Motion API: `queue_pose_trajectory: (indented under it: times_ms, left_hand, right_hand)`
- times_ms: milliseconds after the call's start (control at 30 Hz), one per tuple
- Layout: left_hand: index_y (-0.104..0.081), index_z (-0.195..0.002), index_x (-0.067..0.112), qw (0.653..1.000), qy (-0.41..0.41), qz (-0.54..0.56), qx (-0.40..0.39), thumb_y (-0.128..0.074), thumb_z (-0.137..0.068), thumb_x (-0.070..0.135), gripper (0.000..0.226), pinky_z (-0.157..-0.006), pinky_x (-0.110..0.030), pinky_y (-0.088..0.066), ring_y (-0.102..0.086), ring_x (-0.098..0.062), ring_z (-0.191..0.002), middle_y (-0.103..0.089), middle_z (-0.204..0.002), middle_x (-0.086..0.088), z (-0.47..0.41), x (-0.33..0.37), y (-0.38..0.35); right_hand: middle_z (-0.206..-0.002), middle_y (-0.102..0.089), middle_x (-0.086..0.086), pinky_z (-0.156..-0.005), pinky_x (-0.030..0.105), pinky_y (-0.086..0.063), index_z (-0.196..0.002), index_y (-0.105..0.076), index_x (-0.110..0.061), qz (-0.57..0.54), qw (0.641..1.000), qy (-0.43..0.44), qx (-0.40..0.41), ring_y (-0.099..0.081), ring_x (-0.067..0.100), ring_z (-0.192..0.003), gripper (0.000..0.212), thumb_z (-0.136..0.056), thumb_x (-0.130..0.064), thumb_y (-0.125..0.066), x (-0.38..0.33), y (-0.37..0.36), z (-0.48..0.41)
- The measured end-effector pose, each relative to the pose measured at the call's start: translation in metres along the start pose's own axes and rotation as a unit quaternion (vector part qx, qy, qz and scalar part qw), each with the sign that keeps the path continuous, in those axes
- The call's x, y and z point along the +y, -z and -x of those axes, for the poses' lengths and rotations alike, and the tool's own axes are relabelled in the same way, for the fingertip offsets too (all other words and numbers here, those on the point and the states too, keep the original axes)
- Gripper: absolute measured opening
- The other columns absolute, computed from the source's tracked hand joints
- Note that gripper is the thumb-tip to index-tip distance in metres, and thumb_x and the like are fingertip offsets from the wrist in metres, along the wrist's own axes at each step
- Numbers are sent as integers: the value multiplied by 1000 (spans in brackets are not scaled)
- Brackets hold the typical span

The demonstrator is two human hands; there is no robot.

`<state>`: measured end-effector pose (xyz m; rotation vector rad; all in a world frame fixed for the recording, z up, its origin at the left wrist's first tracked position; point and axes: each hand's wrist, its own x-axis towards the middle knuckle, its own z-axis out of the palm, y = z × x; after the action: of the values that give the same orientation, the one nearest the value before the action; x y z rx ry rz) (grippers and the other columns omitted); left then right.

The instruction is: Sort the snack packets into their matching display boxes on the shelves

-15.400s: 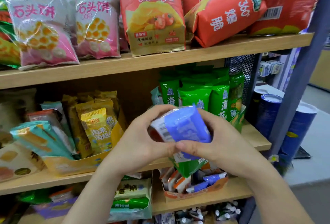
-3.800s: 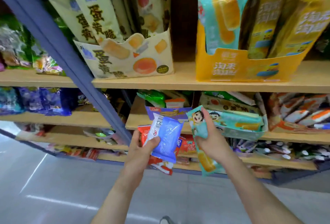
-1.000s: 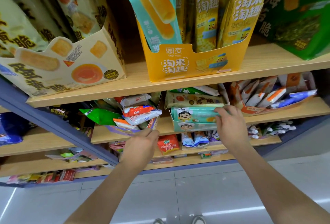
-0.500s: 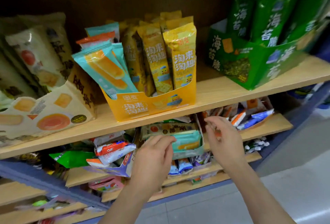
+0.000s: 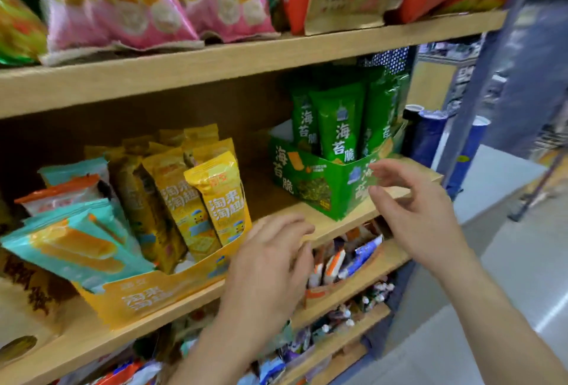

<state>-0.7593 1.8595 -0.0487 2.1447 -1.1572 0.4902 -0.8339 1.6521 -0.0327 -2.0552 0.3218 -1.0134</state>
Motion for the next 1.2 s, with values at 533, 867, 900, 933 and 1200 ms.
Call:
queue_pose_trajectory:
  times_ms: [533,867,900,933,1200]
  left_hand:
    - [-66,-98,25,977,11,-204,-59,-56,-82,55,35,-65,-32,-51,-56,-18,-85,-57,-91,7,-125,44,-81]
    - [-54,-122,18,980,-41,-192,33,-47,-79,14,43,-55,-31,-53,-57,-22,-77,-66,-97,1,-115,140,-138]
    - [-58,-122,17,981,-51,-176,59,-49,-81,11,43,-61,-32,-54,-57,-22,-79,-67,-102,0,-113,142,-135]
    - [-63,-121,15,981,-51,-163,94,-55,-84,9,39,-67,-32,-53,-58,-22,-82,-67,-105,-1,-111,143,-126]
    - [-37,-147,29,951,154,-236,128,-72,-80,36,76,-98,-20,-24,-33,-11,-119,-43,-140,6,-119,112,-24]
  right_hand:
    - [-121,-58,9,-95,45,-52,-99,-71,-15,176,928,264,-196,-57,32,-119,21,-81,-8,-77,122,47,-135]
    - [-136,-54,13,-109,47,-39,-104,-76,-25,43,965,169,-196,-48,30,-129,40,-87,8,-62,150,62,-161]
    - [-137,-54,5,-112,40,-36,-103,-74,-32,-16,972,107,-207,-47,21,-132,42,-92,4,-55,143,68,-159]
    - [-136,-56,-3,-113,33,-34,-104,-72,-36,-81,974,47,-208,-47,13,-132,42,-96,-1,-50,132,76,-156]
    - [-133,-37,-32,-101,22,-34,-152,-2,-46,-38,960,50,-275,-37,-12,-121,109,-69,-62,-71,57,90,-105]
